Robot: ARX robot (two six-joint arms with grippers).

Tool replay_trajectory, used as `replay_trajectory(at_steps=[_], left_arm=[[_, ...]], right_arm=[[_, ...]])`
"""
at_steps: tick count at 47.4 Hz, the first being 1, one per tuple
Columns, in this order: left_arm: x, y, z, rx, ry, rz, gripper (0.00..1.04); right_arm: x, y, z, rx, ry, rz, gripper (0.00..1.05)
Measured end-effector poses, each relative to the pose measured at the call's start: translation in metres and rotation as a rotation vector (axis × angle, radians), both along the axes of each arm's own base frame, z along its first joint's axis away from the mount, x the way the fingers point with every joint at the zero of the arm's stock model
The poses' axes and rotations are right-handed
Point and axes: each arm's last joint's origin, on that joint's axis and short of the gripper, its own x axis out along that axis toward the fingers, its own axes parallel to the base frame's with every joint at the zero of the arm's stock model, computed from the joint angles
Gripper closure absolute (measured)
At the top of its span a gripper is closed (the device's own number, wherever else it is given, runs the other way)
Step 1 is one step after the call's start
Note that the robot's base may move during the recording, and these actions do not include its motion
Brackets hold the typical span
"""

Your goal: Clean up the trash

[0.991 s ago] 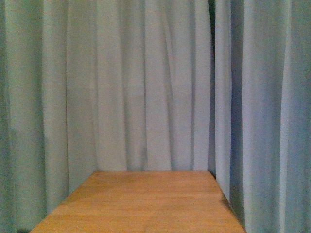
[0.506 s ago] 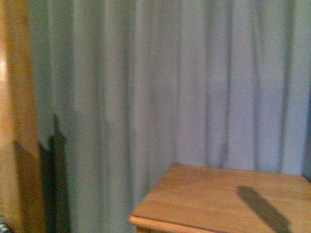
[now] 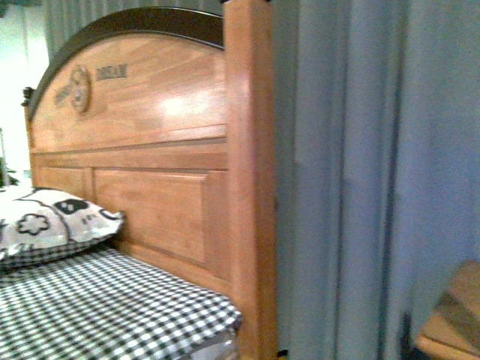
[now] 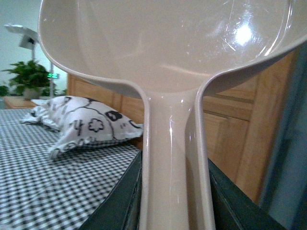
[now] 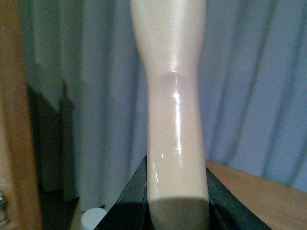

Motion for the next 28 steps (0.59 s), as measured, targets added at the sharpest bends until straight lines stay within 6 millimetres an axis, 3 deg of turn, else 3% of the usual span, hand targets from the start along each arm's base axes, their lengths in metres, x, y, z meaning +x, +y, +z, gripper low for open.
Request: replay_trajectory(at_steps=[28], left_arm=[[0.0002,0.0001,-0.0002,0.000,0.002,0.001,0.77]], right_arm=[[0.0000,0.0001,0.0000,-0.001,0.000,0.002,0.85]])
